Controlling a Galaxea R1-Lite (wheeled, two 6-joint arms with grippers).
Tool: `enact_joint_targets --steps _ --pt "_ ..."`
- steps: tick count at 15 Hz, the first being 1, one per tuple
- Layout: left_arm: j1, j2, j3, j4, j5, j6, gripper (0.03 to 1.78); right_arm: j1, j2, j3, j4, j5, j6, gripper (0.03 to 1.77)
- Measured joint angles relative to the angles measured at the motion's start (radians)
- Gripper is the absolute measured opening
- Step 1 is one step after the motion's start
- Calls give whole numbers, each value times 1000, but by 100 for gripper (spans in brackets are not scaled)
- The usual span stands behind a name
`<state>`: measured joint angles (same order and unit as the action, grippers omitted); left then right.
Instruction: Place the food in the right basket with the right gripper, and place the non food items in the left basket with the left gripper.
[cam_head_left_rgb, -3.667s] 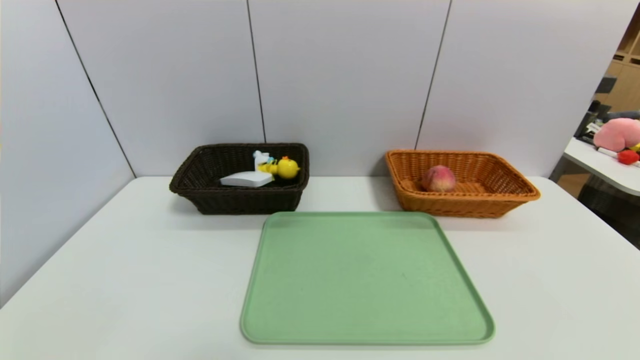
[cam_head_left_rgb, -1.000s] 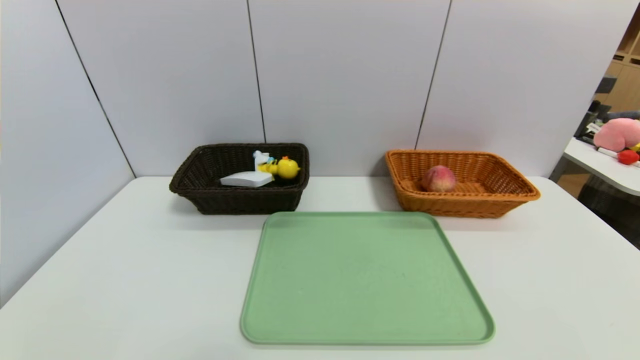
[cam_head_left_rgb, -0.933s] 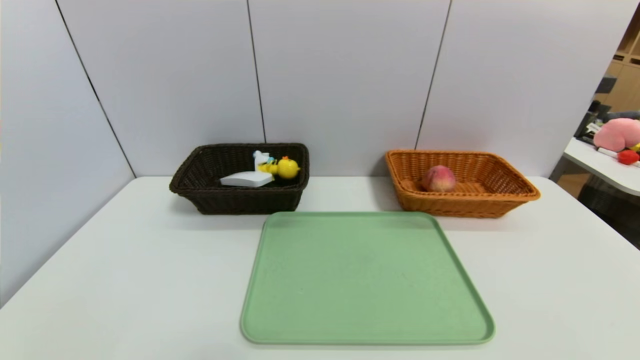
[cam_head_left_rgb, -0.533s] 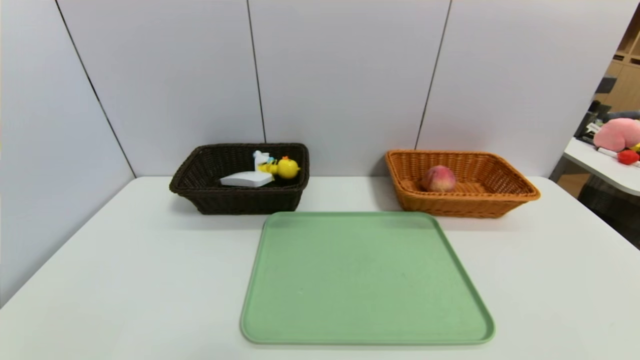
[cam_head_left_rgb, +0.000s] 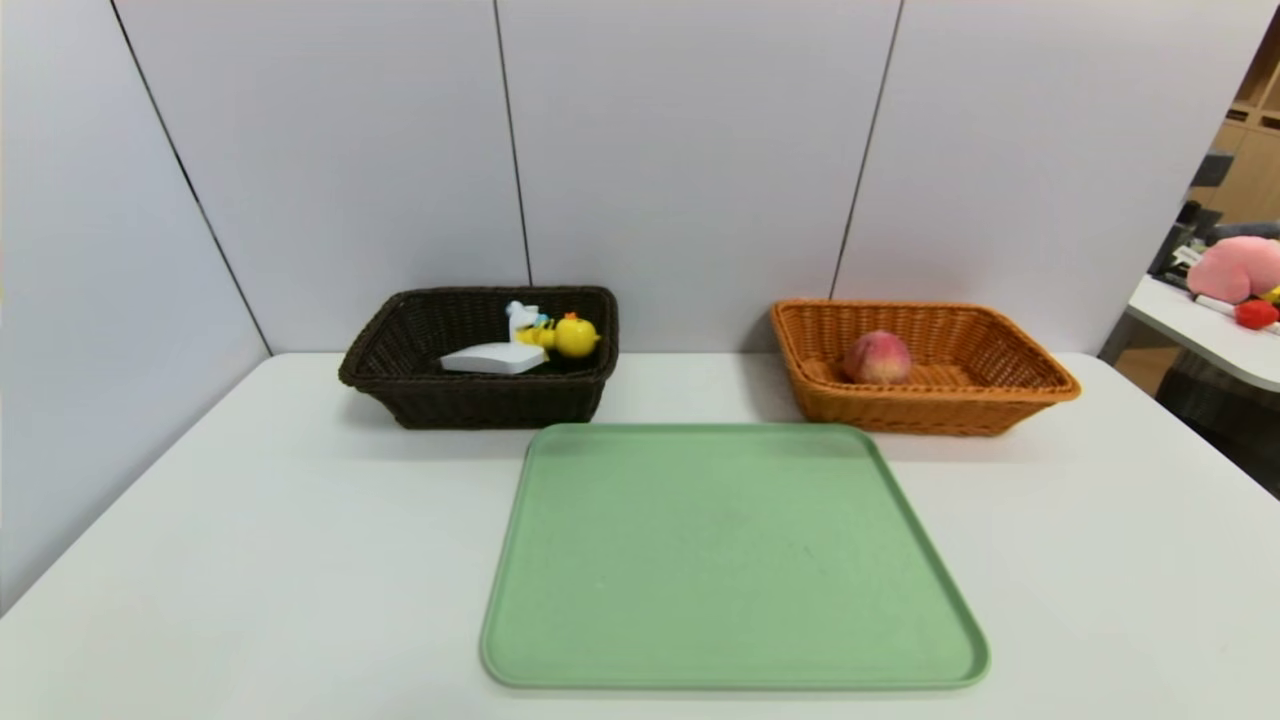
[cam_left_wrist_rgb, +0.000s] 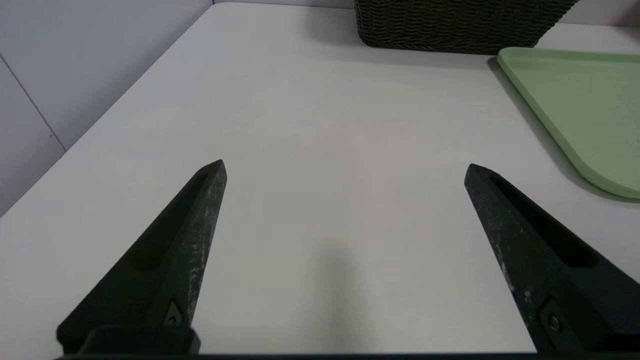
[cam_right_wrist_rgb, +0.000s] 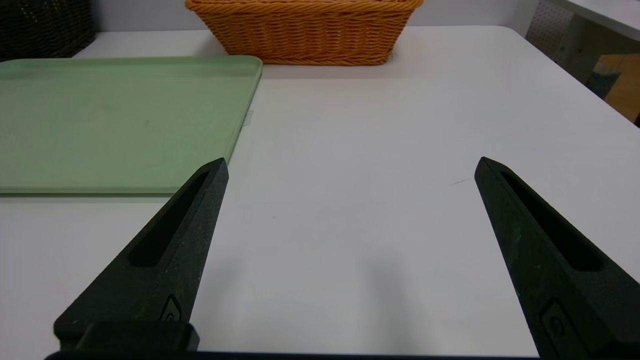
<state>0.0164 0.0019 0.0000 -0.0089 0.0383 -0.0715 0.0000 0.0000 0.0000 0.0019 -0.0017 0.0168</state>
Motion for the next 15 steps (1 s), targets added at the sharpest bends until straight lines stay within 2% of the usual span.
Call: enact_joint_targets --steps 15 --pt "0 0 0 0 0 -2 169 0 0 0 -1 0 1 170"
